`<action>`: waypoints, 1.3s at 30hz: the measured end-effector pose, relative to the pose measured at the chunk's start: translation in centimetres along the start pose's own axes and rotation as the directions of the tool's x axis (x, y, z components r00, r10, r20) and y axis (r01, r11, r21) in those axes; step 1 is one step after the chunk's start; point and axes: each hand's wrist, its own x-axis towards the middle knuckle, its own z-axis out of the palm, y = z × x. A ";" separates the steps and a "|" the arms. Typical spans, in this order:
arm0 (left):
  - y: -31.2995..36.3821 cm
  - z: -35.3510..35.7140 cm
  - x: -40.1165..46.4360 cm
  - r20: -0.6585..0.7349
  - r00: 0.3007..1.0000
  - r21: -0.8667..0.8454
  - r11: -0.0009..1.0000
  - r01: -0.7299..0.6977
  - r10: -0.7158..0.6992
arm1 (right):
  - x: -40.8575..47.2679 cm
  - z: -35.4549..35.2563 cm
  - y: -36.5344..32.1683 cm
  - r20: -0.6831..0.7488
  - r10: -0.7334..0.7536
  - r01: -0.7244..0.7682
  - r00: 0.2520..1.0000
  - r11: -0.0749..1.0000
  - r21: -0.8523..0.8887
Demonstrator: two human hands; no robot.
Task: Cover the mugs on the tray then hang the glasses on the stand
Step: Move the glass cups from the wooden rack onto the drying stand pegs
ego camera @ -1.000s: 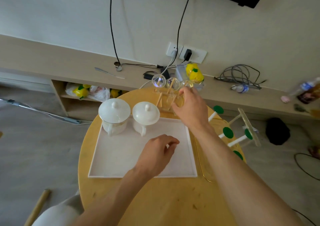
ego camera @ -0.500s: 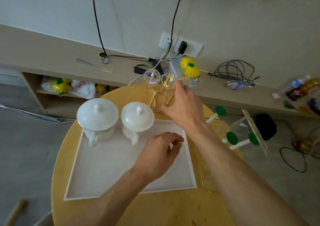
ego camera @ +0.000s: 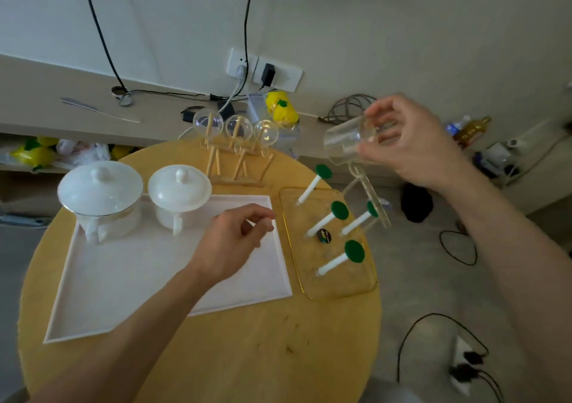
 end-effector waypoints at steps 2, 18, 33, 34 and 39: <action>-0.1 0.4 -0.2 0.006 1.000 0.000 1.000 -0.005 0.005 | -0.8 -2.1 2.3 -0.021 0.042 -0.042 0.999 0.999 -0.011; -1.0 2.4 -0.3 0.062 0.998 0.067 0.998 -0.015 0.011 | -2.7 0.4 11.4 0.340 0.024 0.039 0.940 0.984 -0.177; -1.6 2.8 0.1 0.068 0.998 0.064 0.998 0.008 -0.012 | -1.5 2.4 13.2 0.411 -0.010 0.090 0.912 0.980 -0.176; -1.6 2.8 0.1 0.070 0.997 0.065 0.998 0.008 -0.013 | -1.4 2.4 13.2 0.412 -0.013 0.095 0.911 0.979 -0.180; -1.5 2.8 0.0 0.078 0.997 0.084 0.996 -0.004 -0.003 | -1.2 2.3 13.5 0.427 -0.014 0.107 0.904 0.975 -0.196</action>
